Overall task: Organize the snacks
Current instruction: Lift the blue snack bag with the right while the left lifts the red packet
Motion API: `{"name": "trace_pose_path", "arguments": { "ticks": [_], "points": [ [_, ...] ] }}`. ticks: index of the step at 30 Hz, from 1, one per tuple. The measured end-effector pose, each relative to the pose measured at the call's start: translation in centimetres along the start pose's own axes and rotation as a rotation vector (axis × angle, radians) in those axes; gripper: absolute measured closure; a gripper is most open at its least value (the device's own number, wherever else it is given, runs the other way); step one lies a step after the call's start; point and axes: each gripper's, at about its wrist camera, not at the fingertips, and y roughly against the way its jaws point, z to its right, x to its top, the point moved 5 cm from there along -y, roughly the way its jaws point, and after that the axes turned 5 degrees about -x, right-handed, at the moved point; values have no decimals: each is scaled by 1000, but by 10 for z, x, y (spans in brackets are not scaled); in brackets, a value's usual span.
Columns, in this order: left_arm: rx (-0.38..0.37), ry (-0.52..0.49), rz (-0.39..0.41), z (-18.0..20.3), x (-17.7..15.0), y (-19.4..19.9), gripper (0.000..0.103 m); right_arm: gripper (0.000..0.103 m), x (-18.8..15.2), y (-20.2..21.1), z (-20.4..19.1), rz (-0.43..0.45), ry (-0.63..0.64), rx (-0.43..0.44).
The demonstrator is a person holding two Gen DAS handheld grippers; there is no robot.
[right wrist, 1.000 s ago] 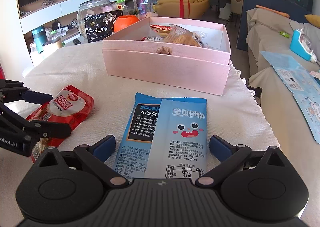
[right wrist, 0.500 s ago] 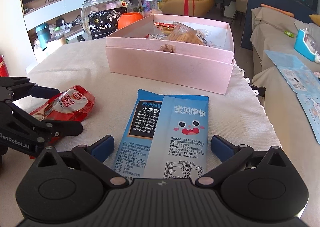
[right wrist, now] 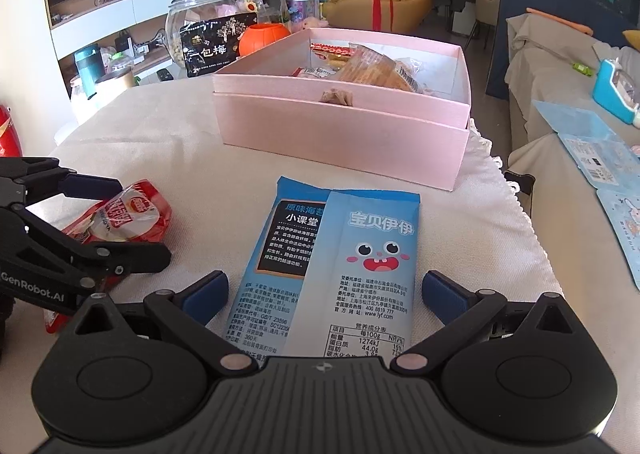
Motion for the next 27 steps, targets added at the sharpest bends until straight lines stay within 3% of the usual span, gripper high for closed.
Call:
{"name": "trace_pose_path", "arguments": {
  "ticks": [14,22,27],
  "points": [
    [-106,-70,-95,0,-16,21,4,0,21,-22,-2,-9,-40,-58],
    [-221,-106,-269,-8,-9,23,4,0,20,-21,-1,1,-42,-50],
    [-204,-147,-283,-4,-13,23,4,0,19,-20,0,4,-45,-45]
  ]
}}
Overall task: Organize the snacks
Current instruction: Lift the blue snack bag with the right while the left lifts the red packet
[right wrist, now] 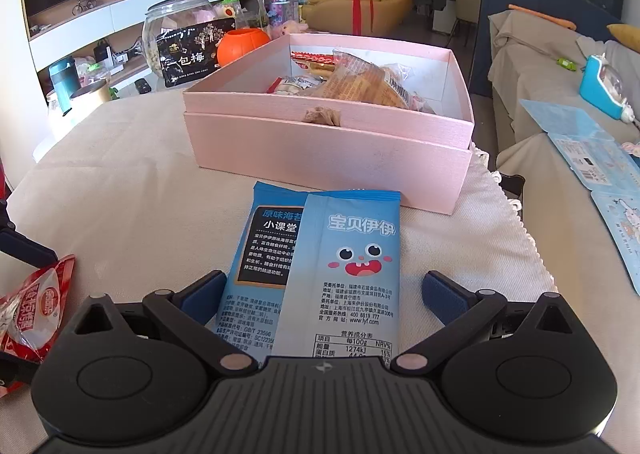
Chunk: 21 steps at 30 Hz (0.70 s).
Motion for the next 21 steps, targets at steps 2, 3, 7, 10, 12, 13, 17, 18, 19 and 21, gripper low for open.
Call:
{"name": "trace_pose_path", "arguments": {
  "ticks": [2,3,7,10,12,13,17,18,19,21],
  "points": [
    [19,-20,-45,4,-2,0,4,0,0,0,0,0,1,0],
    [18,-29,-71,6,-3,1,4,0,0,0,0,0,1,0],
    [-22,-5,-130,2,-9,8,4,0,0,0,0,0,1,0],
    [-20,-12,-102,0,-14,11,4,0,0,0,0,0,1,0],
    [14,-21,-59,3,-17,10,4,0,0,0,0,0,1,-1],
    [36,-27,-39,5,-18,9,4,0,0,0,0,0,1,-1],
    [66,21,29,5,-8,6,13,0,1,0,0,-3,2,-4],
    [65,39,45,4,-4,7,16,2,1,1,0,-3,3,-5],
    [60,56,56,2,0,7,17,8,2,2,-1,-1,5,-2],
    [36,122,101,-4,9,11,18,17,5,5,-1,1,16,1]
  ]
}}
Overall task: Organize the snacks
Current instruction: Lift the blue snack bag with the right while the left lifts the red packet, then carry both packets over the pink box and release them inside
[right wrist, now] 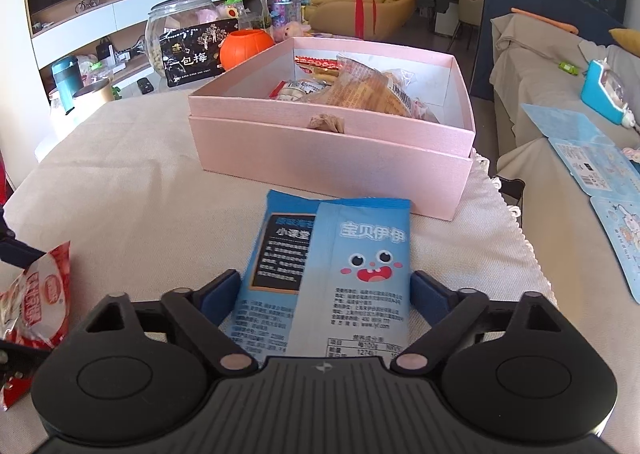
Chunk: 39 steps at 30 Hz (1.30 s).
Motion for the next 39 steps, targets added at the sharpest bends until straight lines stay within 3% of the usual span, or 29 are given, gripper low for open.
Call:
{"name": "trace_pose_path", "arguments": {
  "ticks": [4,11,15,20,23,25,30,34,39],
  "points": [
    [0,39,104,1,14,13,19,24,10,15,7,9,-9,23],
    [16,-23,262,30,27,52,20,24,36,72,15,128,17,32],
    [18,-14,282,35,34,58,19,24,46,93,12,156,43,36],
    [-40,51,304,31,40,55,20,24,43,101,6,134,62,41],
    [-44,50,378,31,63,72,20,24,49,112,10,143,73,31],
    [-43,44,469,30,88,96,20,24,67,128,18,197,73,0],
    [-68,42,682,28,163,135,19,24,141,166,47,355,19,-46],
    [-134,116,727,14,218,97,13,23,192,172,58,451,31,-134],
    [-152,216,585,-15,245,-10,13,23,216,146,71,417,7,-151]
  ]
}}
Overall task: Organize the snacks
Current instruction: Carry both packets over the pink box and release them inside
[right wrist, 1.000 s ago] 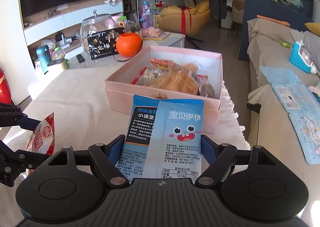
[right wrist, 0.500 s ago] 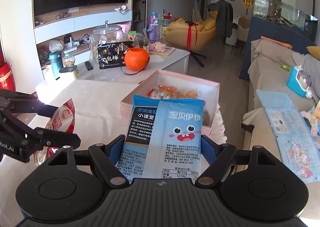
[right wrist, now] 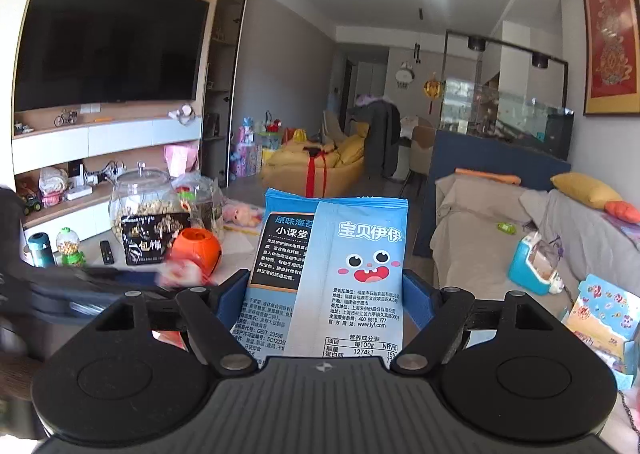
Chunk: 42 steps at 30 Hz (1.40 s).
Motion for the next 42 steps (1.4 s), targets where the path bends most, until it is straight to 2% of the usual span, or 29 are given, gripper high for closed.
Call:
{"name": "trace_pose_path", "arguments": {
  "ticks": [1,4,6,9,13,17,20,23,25,27,29,32,34,37,40,42],
  "points": [
    [9,23,-32,-9,-10,-15,13,23,-3,-6,0,-11,8,-5],
    [21,92,-85,-41,-35,-36,24,23,-16,-26,-2,-42,40,-18],
    [6,122,-69,-51,-40,-33,24,23,-26,-41,-2,-70,33,-9],
    [-27,131,-10,-58,-39,-9,24,23,-39,-63,-2,-120,2,12],
    [31,105,59,-64,-43,33,24,23,-53,-88,-16,-171,-12,40],
    [104,83,13,-69,-62,54,24,23,-63,-114,-36,-214,-36,87],
    [103,99,-16,-70,-78,70,24,23,-67,-144,-61,-229,-54,110],
    [101,103,-30,-69,-89,88,24,23,-71,-189,-89,-232,-23,74],
    [96,101,-31,-69,-96,104,24,24,-82,-223,-99,-305,-15,39],
    [98,113,-8,-73,-99,118,24,24,-100,-243,-101,-410,-55,65],
    [94,144,22,-79,-102,126,24,24,-116,-240,-104,-444,-74,123],
    [72,190,53,-86,-106,126,24,23,-132,-221,-114,-432,1,151],
    [61,197,42,-88,-111,122,24,16,-135,-208,-117,-432,37,172],
    [57,205,11,-90,-117,118,24,16,-124,-199,-112,-437,39,185],
    [61,200,9,-90,-117,118,24,16,-105,-197,-101,-413,-20,183],
    [71,193,8,-89,-118,119,24,16,-95,-211,-92,-405,-103,135]
  ]
}}
